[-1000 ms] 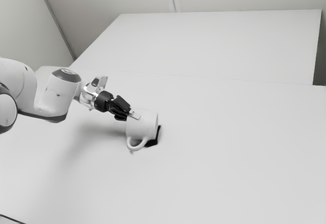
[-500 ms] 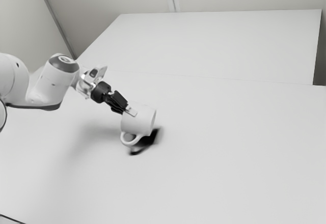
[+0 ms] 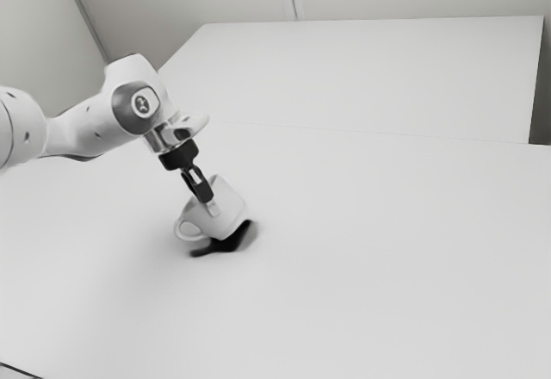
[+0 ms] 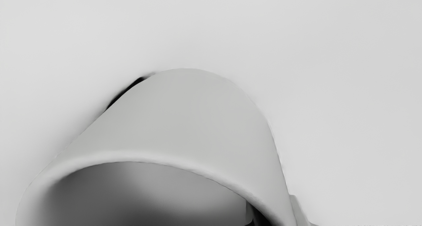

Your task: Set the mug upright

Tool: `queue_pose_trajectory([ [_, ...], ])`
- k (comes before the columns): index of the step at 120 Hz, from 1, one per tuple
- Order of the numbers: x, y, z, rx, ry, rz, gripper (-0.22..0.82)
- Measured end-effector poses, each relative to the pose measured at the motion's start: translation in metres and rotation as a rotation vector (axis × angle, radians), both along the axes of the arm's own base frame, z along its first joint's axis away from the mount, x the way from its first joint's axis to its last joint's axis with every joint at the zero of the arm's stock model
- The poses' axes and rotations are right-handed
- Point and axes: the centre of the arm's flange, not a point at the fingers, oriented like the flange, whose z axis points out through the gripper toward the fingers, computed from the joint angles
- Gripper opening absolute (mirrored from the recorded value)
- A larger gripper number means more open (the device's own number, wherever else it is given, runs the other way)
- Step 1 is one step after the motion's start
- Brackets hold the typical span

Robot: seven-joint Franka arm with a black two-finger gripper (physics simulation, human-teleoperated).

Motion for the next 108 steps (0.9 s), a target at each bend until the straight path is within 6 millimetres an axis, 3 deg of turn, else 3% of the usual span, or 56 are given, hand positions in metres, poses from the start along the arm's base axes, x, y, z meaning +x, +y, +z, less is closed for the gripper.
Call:
queue_pose_trajectory([
  [43,-0.02,-0.039,-0.002,0.245,-0.157,-0.163,-0.13],
  [81,-0.027,-0.072,-0.011,0.318,-0.232,-0.254,-0.13],
  [108,-0.03,-0.097,-0.013,0.315,-0.25,-0.297,0.3],
])
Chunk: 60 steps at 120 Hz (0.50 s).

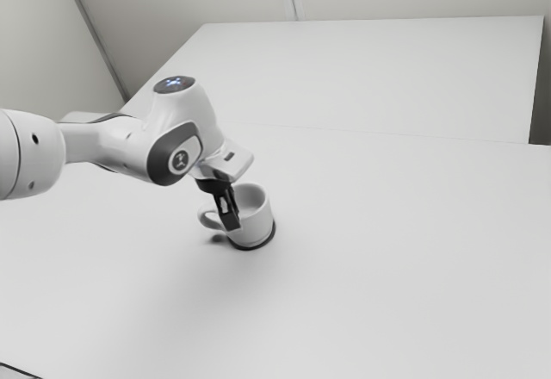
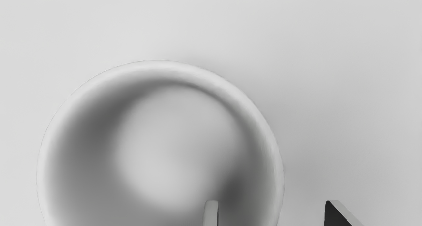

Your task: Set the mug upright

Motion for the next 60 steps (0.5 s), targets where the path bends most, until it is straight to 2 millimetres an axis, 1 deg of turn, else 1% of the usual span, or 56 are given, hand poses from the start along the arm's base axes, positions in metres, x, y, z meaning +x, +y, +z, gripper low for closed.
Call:
queue_pose_trajectory([
  [8,-0.001,-0.007,0.0,-0.001,-0.002,-0.012,0.38],
  [16,-0.002,-0.014,0.0,-0.001,-0.004,-0.024,0.44],
  [27,-0.003,-0.022,0.003,-0.002,-0.01,-0.039,0.5],
  [35,-0.004,-0.028,0.01,-0.003,-0.018,-0.047,0.53],
  [43,-0.002,-0.033,0.024,-0.008,-0.024,-0.033,0.55],
  [49,0.001,-0.033,0.036,-0.014,-0.031,0.005,0.56],
  [54,0.006,-0.028,0.046,-0.018,-0.032,0.055,0.57],
  [60,0.013,-0.015,0.059,-0.024,-0.03,0.13,0.58],
])
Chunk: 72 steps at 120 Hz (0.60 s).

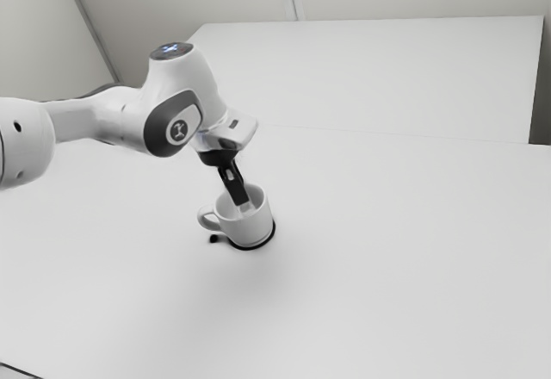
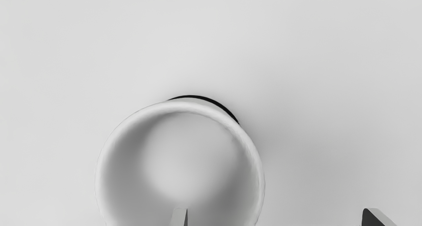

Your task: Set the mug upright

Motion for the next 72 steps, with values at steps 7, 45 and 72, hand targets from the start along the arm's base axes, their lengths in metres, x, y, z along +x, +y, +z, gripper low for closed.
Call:
queue_pose_trajectory([
  [7,0.01,0.021,0.017,-0.008,0.001,0.099,0.58],
  [45,0.031,0.133,0.094,-0.034,0.007,0.556,0.6],
  [72,0.038,0.127,0.144,-0.053,0.0,0.671,0.6],
])
